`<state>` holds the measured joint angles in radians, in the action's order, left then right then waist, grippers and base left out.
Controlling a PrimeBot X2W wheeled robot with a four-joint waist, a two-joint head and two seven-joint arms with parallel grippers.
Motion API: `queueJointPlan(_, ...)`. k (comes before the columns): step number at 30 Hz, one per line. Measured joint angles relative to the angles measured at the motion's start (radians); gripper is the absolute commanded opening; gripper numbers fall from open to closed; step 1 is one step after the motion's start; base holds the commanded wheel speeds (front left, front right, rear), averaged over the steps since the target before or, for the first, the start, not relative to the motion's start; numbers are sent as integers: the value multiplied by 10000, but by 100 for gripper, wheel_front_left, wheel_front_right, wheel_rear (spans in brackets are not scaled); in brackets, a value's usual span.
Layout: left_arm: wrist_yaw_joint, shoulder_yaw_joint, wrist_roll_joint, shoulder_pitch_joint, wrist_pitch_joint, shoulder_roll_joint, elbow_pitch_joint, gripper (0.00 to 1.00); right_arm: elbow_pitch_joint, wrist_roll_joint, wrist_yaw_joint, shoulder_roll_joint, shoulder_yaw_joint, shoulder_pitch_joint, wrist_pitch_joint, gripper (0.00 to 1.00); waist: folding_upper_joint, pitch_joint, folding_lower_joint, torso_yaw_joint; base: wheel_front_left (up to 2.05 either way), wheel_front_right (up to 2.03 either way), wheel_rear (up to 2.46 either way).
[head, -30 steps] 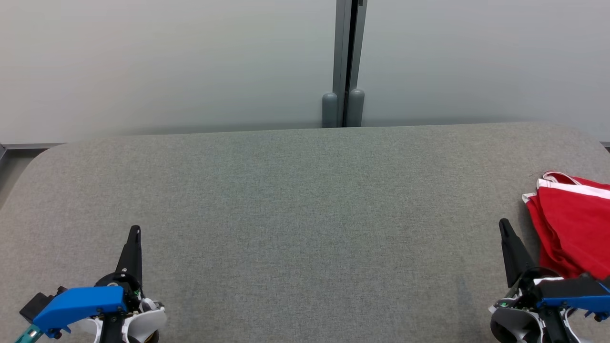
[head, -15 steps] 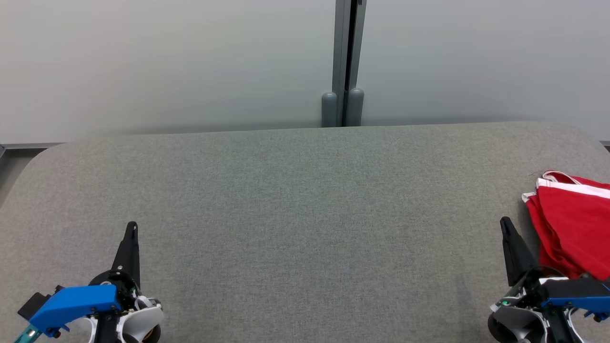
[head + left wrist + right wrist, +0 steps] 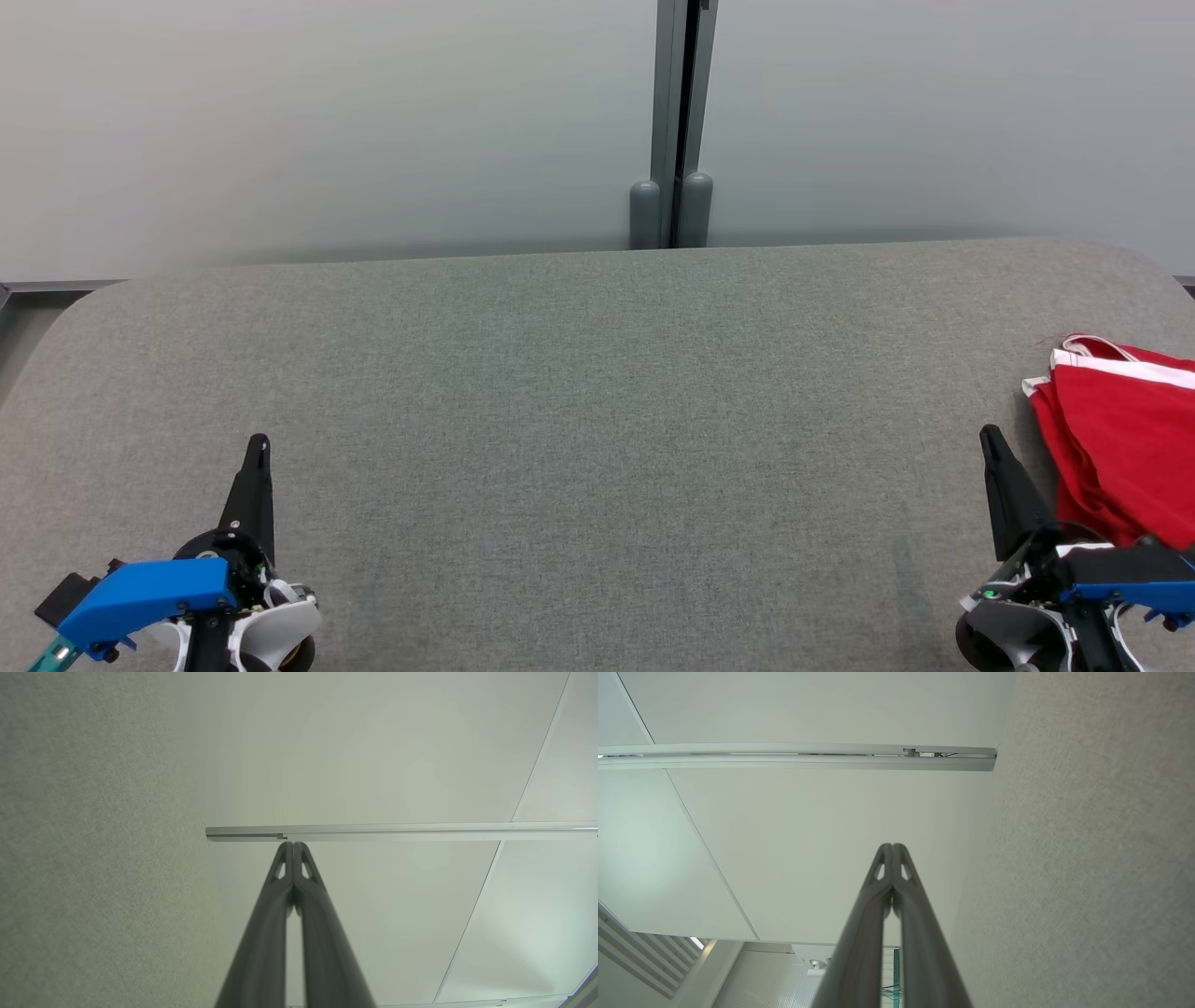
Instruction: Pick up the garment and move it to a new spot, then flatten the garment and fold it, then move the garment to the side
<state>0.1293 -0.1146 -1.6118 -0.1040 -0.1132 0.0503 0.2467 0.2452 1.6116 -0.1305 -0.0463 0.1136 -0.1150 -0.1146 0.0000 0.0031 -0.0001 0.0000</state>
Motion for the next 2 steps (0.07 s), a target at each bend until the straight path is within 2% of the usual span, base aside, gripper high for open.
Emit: queueJointPlan(2,0,0,0,0,0,0,0,0,0,0,0,0,0,0,0,0,0,0,0,0,0,0,0)
